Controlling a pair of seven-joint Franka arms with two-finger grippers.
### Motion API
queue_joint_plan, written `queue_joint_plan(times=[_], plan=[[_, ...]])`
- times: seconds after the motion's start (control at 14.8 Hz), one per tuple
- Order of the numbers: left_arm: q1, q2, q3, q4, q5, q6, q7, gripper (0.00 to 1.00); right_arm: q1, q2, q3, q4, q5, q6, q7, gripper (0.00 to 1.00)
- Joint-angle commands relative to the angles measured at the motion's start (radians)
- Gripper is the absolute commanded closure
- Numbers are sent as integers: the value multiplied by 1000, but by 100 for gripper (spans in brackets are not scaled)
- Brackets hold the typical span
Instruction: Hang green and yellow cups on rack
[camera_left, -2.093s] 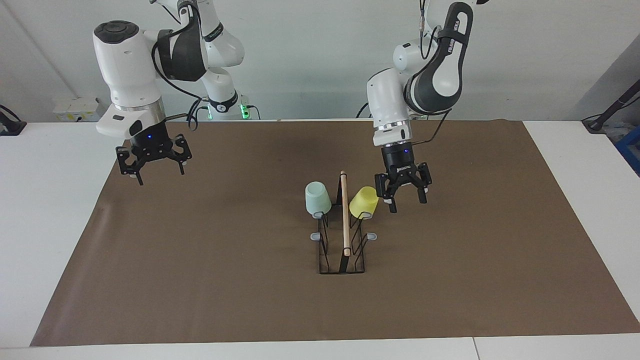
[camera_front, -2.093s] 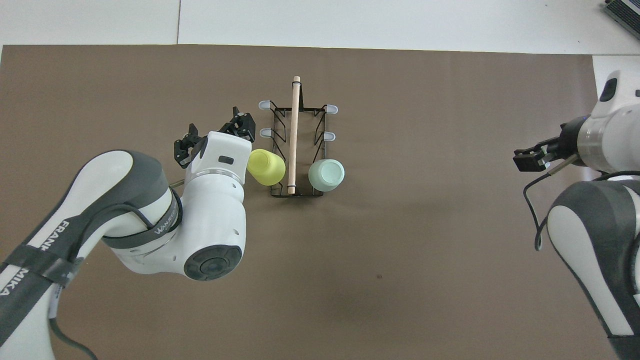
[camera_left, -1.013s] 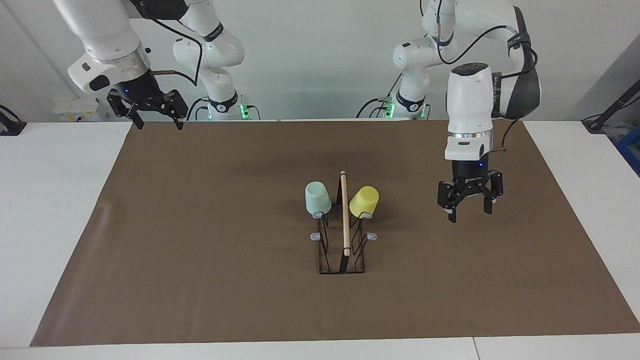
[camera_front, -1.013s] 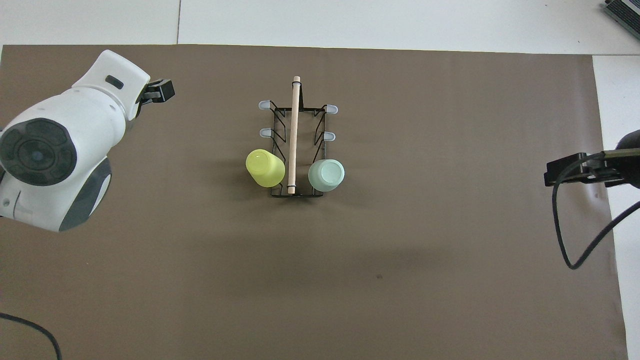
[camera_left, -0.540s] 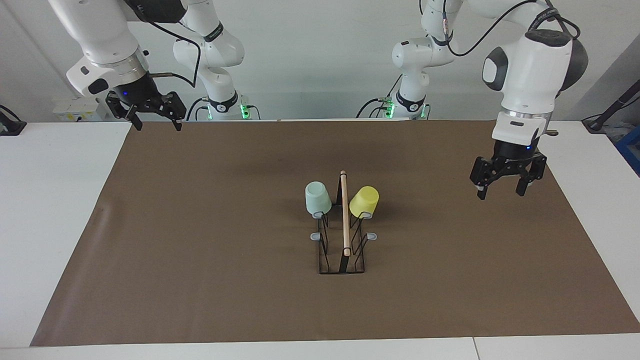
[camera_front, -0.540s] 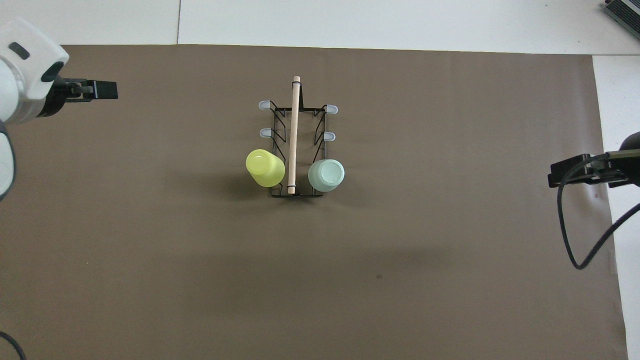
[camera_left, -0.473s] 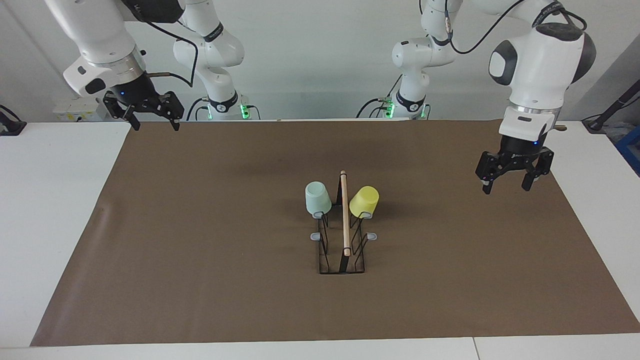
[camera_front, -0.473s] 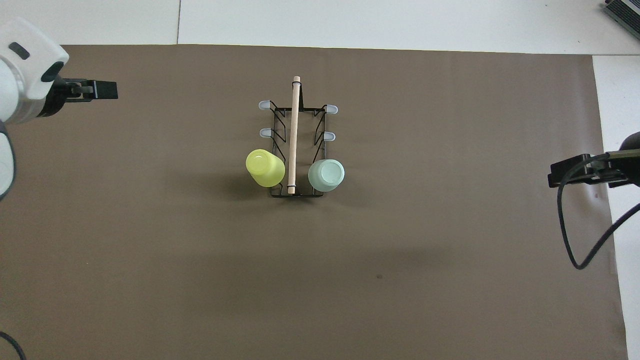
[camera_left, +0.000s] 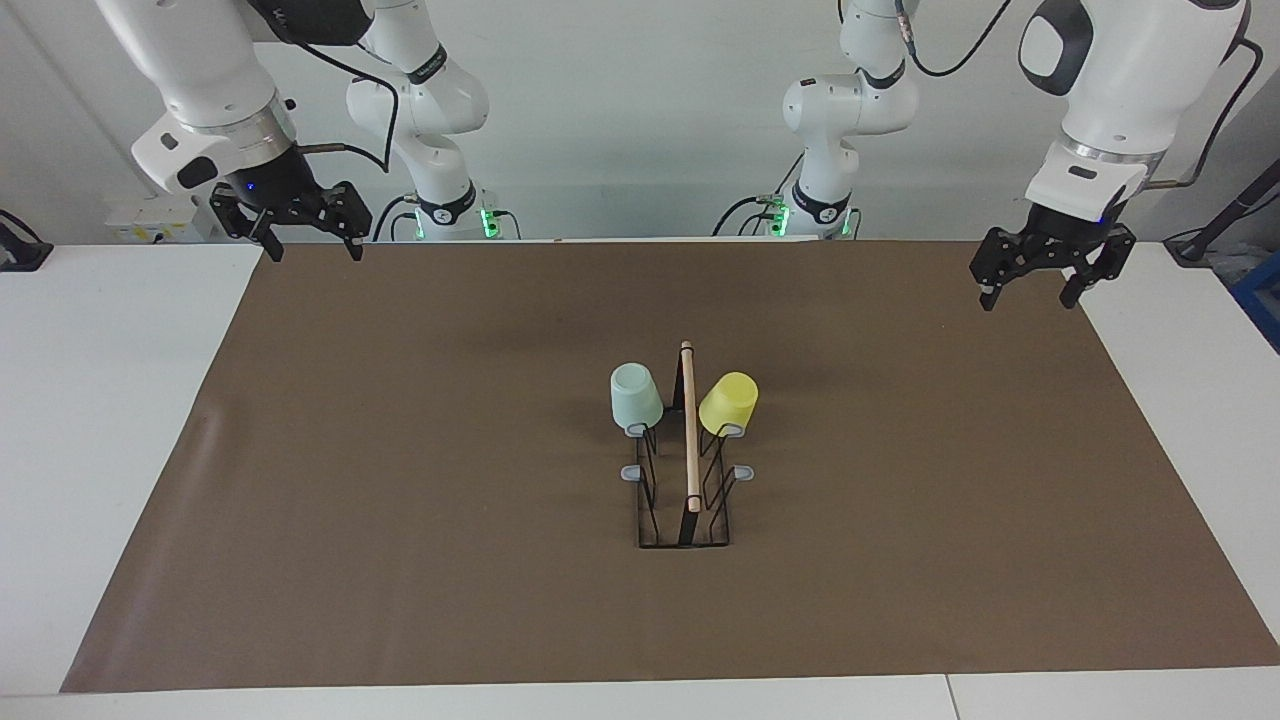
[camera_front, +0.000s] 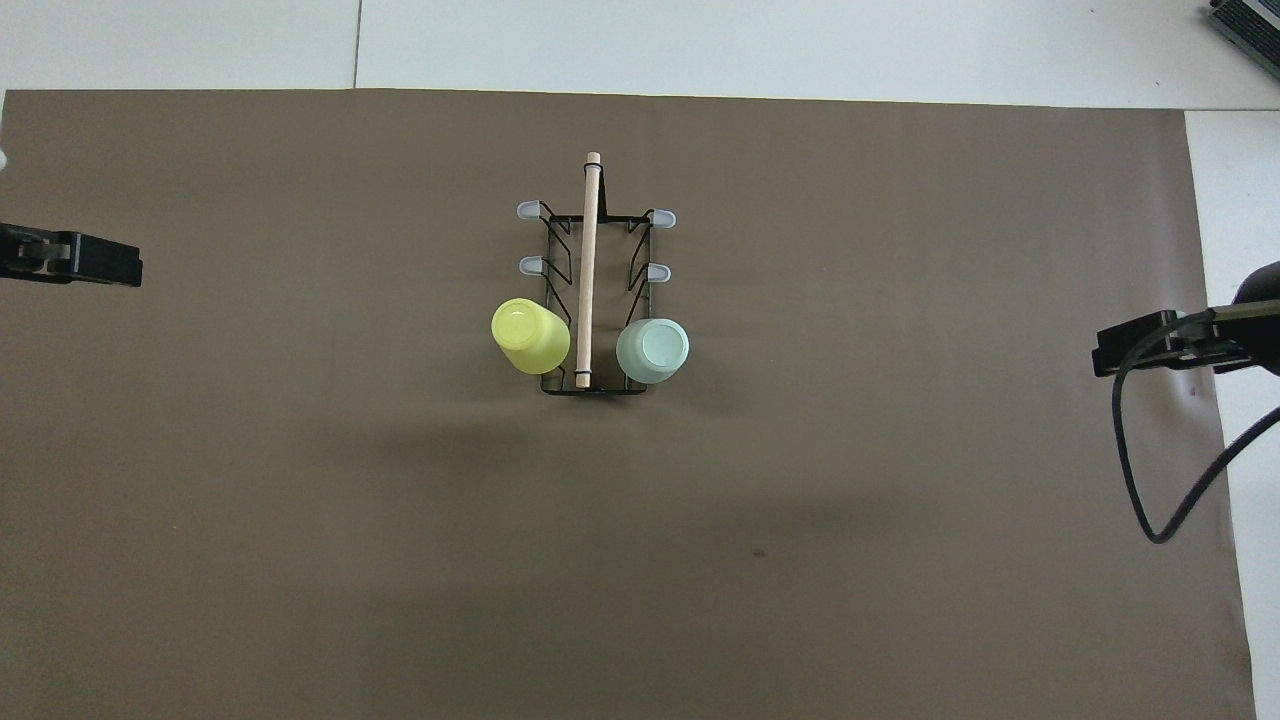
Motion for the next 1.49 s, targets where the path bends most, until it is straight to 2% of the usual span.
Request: queue_joint_plan(times=[0.0,0.34,0.61,0.95,1.42], plan=[[-41,-20,66,2,-59,-72,24,0,-7,-5,4,-13,7,-3,-1,0],[-25,-55,48,-2,-73,-132,47,0,-18,-8,4,-20,13,-3,-1,0],[-15,-46,40,21,-111,-187,39,0,-23,-8,2,-21,13,-1,-2,0],[1,-10,25,107,-84,-253,35,0,-23,-8,2,-23,13,-1,-4,0],[28,-23,-32,87,-47,-259,30,0,-24,-8,1,-21,13,-3,-4,0]])
